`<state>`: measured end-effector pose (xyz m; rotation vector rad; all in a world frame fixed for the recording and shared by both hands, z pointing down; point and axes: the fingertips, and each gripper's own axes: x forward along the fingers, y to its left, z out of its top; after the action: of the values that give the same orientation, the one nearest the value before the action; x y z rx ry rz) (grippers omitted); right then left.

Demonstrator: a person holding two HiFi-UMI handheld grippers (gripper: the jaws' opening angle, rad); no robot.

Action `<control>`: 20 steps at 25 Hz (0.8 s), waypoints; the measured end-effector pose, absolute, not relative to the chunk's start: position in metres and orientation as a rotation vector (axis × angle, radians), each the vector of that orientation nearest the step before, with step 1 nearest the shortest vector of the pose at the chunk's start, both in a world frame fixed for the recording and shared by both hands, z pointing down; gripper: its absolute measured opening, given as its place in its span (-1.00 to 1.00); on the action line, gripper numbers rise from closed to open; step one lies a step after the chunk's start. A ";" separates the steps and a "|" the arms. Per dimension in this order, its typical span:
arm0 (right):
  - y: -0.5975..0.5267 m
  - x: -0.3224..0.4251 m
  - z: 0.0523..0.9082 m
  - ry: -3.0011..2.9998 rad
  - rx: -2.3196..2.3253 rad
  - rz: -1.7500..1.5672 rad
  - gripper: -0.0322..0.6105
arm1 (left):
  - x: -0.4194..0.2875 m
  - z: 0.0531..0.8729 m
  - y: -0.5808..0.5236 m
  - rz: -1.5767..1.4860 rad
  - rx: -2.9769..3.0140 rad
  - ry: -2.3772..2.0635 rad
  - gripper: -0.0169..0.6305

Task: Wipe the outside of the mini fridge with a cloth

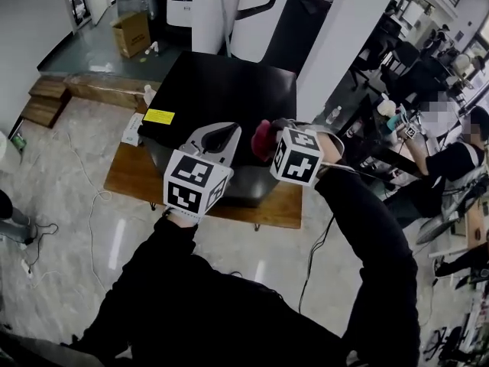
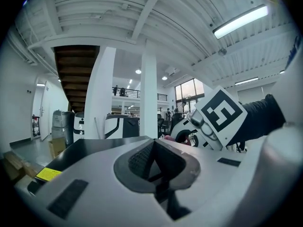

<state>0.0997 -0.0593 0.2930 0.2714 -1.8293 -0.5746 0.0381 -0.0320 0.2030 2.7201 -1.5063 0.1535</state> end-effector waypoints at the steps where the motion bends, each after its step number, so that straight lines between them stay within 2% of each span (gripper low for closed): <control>1: -0.060 0.098 0.291 -1.839 0.268 -0.574 -0.62 | 0.034 0.202 -0.031 0.157 2.715 -1.523 -0.93; 12: -0.152 -0.008 0.224 -1.929 0.443 -0.648 -0.59 | -0.087 0.153 -0.097 0.043 2.735 -1.633 -0.93; 20: -0.252 -0.089 0.221 -1.878 0.556 -0.625 -0.57 | -0.170 0.147 -0.179 0.009 2.771 -1.569 -0.93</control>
<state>-0.0893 -0.2518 0.2206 0.5556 -1.8780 -0.6255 -0.1704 -0.1790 0.1473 2.7713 -1.5694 0.0095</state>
